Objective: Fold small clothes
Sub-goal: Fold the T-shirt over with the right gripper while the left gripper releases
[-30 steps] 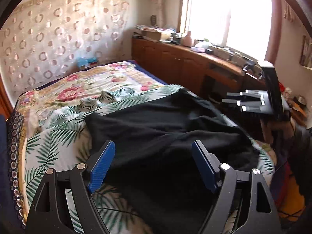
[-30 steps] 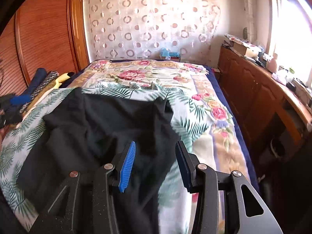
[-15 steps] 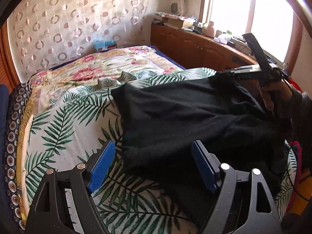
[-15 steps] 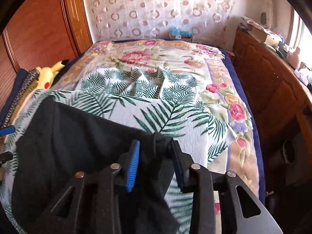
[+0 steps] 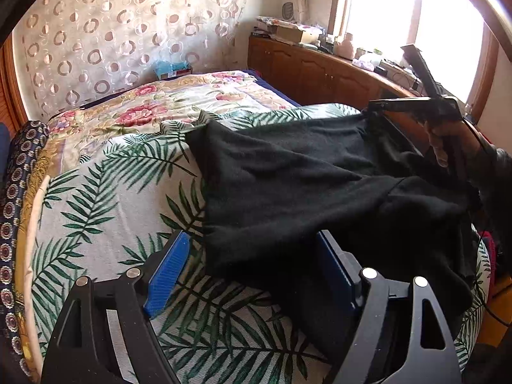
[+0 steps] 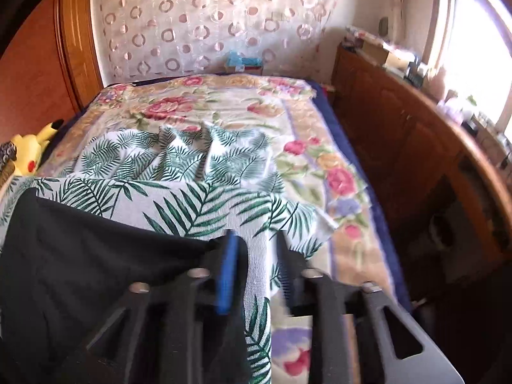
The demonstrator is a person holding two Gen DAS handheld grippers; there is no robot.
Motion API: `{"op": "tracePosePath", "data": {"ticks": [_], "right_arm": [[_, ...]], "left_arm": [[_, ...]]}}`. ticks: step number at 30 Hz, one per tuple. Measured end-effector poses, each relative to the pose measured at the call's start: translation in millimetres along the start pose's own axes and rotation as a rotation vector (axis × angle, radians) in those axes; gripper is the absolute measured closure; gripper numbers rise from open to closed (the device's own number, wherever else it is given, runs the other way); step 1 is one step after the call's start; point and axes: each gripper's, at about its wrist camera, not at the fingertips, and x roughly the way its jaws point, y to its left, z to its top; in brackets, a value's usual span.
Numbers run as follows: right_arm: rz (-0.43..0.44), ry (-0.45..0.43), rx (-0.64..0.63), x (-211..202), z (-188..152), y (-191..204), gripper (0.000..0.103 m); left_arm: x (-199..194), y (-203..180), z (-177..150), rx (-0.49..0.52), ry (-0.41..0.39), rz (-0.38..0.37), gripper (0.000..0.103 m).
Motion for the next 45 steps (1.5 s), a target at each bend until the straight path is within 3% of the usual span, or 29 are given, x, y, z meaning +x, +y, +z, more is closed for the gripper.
{"op": "tracePosePath", "data": {"ticks": [6,11,16,20,27,31,45], "right_arm": [[0.113,-0.064,-0.106,-40.0,-0.1,52.2,0.069],[0.283,-0.079,-0.224,-70.3,-7.2,119.6,0.05],[0.424,-0.05,-0.316,-82.6,-21.4,178.7,0.05],[0.487,-0.018,-0.382,-84.1,-35.0,211.6,0.05],[0.541,0.051,-0.433,-61.8,-40.3,233.4,0.05],[0.536,0.074,-0.455,-46.4,-40.2,241.7,0.05],[0.484,0.107,-0.558,-51.4,-47.7,262.7,0.05]], "left_arm": [[-14.1,14.8,2.9,-0.026,-0.037,0.033,0.022],[-25.2,31.1,0.8,-0.047,-0.052,0.073,0.022],[-37.9,46.9,-2.9,-0.069,-0.067,0.116,0.022],[-46.2,61.1,-8.2,-0.092,-0.073,0.146,0.022],[-53.3,79.0,-16.4,-0.123,-0.082,0.172,0.022],[-54.5,83.3,-18.4,-0.133,-0.085,0.172,0.022],[-52.1,79.3,-23.4,-0.133,-0.073,0.163,0.022]]}}
